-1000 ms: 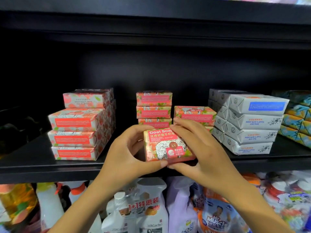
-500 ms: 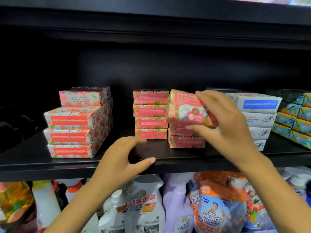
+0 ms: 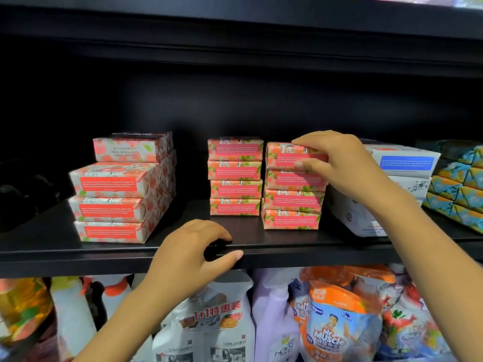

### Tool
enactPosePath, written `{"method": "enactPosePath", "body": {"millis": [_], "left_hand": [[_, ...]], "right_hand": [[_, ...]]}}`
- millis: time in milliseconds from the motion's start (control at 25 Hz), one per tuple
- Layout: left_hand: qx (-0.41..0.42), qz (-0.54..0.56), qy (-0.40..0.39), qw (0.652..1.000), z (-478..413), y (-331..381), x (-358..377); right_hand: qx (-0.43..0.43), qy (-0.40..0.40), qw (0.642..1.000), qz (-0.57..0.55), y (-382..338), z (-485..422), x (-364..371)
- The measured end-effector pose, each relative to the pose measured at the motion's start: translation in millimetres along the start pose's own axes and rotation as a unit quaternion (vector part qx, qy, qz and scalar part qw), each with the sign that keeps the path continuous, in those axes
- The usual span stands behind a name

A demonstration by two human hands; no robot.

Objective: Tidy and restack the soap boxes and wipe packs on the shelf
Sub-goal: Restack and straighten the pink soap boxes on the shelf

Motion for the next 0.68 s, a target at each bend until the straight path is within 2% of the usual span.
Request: {"method": "enactPosePath", "body": {"millis": [200, 280, 360, 440, 560, 680], "left_hand": [[-0.003, 0.003, -0.005, 1.0, 0.6, 1.2, -0.6], [-0.006, 0.006, -0.01, 1.0, 1.1, -0.5, -1.3], [-0.011, 0.01, -0.01, 1.0, 1.7, -4.9, -4.4], [-0.019, 0.011, -0.011, 1.0, 1.3, -10.9, -8.1], [-0.031, 0.019, -0.012, 0.999, 3.3, -18.9, -11.0], [-0.03, 0.019, -0.002, 0.999, 5.6, -20.3, -12.1]], "right_hand": [[0.014, -0.005, 0.999, 0.03, -0.4, -0.3, 8.8], [0.012, 0.047, 0.998, 0.03, -7.1, 4.6, 8.2], [-0.023, 0.136, 0.99, 0.009, -25.4, 10.6, 7.5], [-0.07, 0.185, 0.98, 0.011, -50.2, 11.3, 14.6], [-0.108, 0.169, 0.979, 0.033, -83.4, -4.1, 37.9], [-0.081, 0.126, 0.983, 0.108, -102.1, -29.1, 60.5]]}}
Point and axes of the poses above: each hand's wrist, its own z-axis away from the middle knuckle, its own x-axis out of the palm, y = z × x, the point moved 5 cm from there along -z, towards the middle knuckle, and after that the axes turned 9 degrees about -y, right-handed, at the moved point
